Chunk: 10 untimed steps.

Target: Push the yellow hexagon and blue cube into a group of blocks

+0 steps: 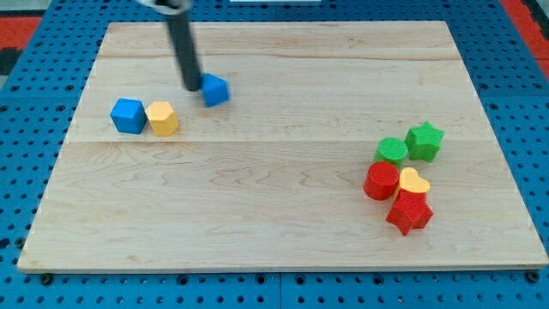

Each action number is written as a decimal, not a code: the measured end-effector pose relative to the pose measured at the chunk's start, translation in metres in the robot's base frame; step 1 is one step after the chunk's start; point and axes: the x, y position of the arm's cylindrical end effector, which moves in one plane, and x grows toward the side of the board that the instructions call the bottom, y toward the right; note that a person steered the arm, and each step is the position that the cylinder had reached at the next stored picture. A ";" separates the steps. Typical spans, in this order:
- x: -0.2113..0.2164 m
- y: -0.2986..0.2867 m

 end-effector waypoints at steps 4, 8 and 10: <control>0.119 0.157; 0.029 -0.150; 0.087 -0.177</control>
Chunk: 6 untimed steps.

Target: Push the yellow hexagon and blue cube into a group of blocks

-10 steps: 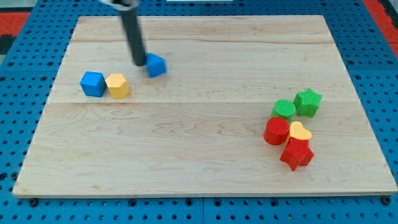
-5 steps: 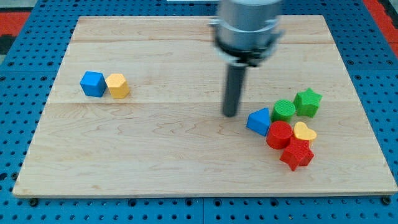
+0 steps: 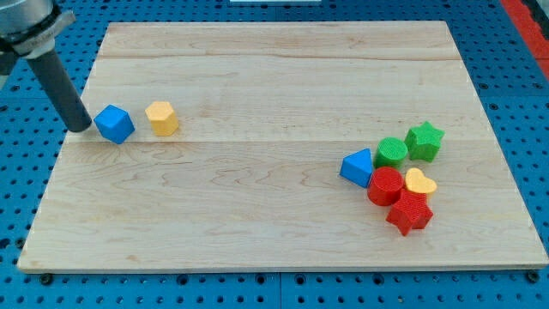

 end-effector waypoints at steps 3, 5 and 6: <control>-0.090 0.234; -0.084 0.300; -0.044 0.331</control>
